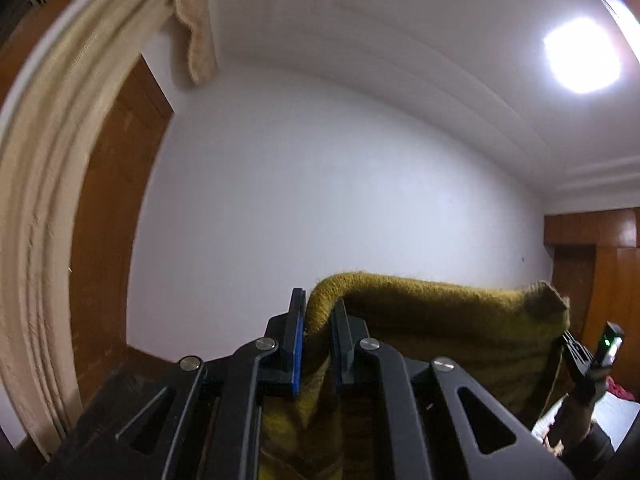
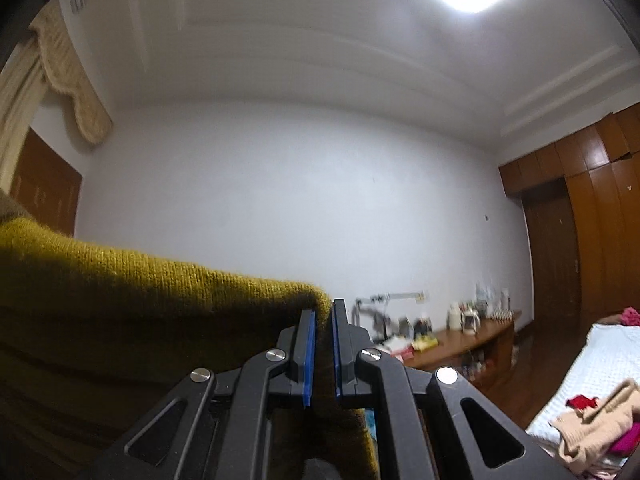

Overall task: Fold clothes
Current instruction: 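Raise the sweater high with both tools to let it hang open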

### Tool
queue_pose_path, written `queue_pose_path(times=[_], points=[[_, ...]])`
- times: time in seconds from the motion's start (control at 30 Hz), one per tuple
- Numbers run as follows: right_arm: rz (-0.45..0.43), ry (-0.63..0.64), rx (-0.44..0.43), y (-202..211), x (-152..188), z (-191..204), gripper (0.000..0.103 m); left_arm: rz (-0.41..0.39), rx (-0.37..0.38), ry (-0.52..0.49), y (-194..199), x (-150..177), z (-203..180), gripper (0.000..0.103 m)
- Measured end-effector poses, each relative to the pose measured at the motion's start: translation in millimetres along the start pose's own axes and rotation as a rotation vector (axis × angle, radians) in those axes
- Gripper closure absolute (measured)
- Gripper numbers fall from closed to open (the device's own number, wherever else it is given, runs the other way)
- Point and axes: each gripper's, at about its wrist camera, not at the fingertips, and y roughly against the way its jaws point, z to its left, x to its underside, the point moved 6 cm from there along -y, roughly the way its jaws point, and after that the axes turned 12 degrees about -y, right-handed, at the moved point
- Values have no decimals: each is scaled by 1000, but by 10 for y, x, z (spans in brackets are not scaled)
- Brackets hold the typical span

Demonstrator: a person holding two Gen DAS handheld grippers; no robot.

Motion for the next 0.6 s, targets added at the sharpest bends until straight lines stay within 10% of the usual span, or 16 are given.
queue_pose_path(times=[0.33,0.6], points=[[-176,18,-54,716,-376,104,95,-93,-85,-35,653,-351,120,91],[-39,97,-35,434,109,221,95,171,-105,-40,-14,444,302,90]])
